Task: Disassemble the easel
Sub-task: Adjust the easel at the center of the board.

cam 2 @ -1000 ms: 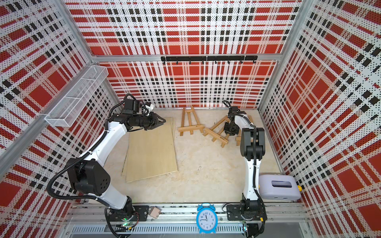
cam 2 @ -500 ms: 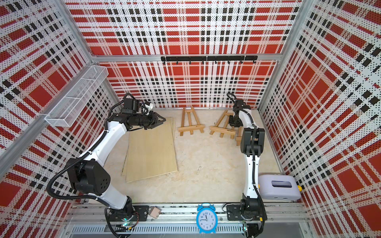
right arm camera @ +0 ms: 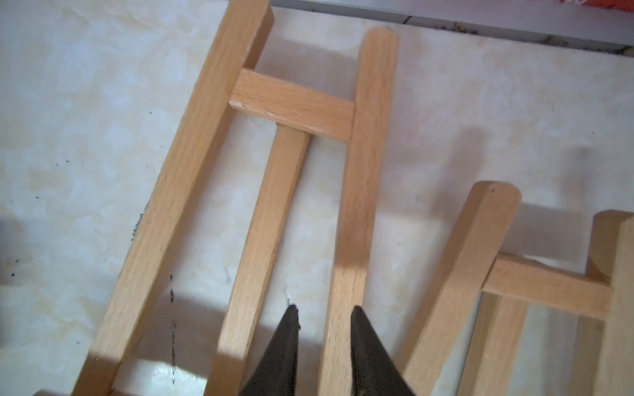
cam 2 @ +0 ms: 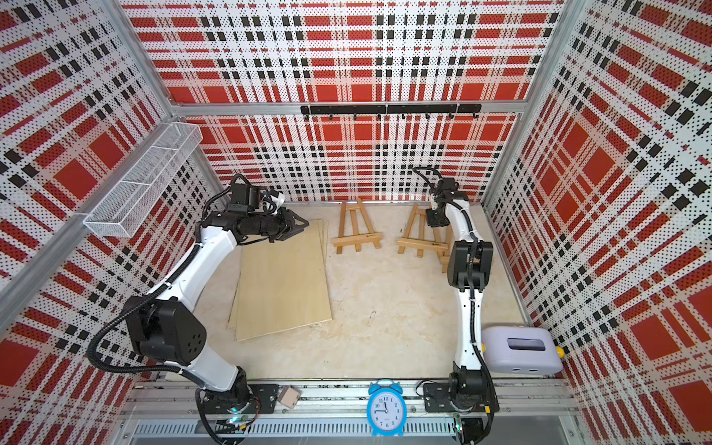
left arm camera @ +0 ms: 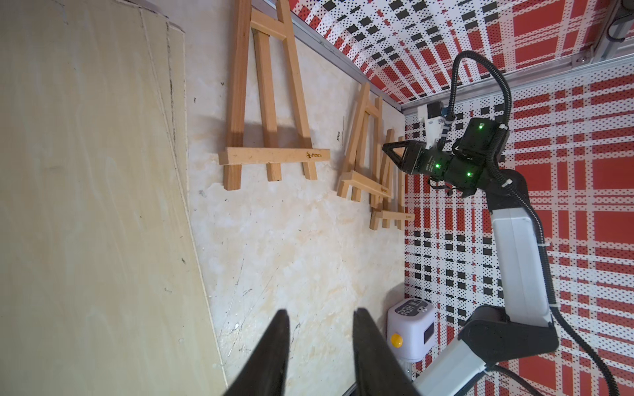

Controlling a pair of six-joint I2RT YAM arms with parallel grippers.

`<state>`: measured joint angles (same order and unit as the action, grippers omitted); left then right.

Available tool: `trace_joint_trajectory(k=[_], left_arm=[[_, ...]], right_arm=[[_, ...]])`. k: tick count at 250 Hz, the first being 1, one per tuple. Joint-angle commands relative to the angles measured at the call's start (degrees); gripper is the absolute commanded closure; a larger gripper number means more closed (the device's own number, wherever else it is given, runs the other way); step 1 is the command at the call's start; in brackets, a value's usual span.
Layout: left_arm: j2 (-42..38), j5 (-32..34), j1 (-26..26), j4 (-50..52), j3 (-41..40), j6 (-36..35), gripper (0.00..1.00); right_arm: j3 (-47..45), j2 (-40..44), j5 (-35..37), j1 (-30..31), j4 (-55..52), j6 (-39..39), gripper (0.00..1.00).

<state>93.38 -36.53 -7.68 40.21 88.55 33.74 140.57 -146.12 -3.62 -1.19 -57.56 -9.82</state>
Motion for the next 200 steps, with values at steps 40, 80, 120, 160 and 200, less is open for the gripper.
trace_joint_trajectory(k=[40,80,120,160,200], left_arm=[[-1.01,0.99,0.39,0.62,1.29,1.15,0.65],[-0.44,2.61,1.87,0.24,0.57,1.16,0.64],[-0.37,5.1,3.67,0.29,0.16,0.33,0.64],[-3.71,8.47,6.7,-0.12,-3.89,0.37,0.65],[-9.77,11.9,10.72,0.93,-9.86,-0.41,0.65]], right_arm=[[-1.18,-2.36,-5.97,0.31,2.62,0.28,0.7],[-10.81,5.81,-10.67,0.4,12.68,3.76,0.63],[-15.88,14.91,-11.98,1.18,16.49,4.99,0.61],[-25.2,25.91,-11.39,5.26,17.96,2.84,0.61],[-36.02,35.97,-13.52,11.83,16.27,1.67,0.57]])
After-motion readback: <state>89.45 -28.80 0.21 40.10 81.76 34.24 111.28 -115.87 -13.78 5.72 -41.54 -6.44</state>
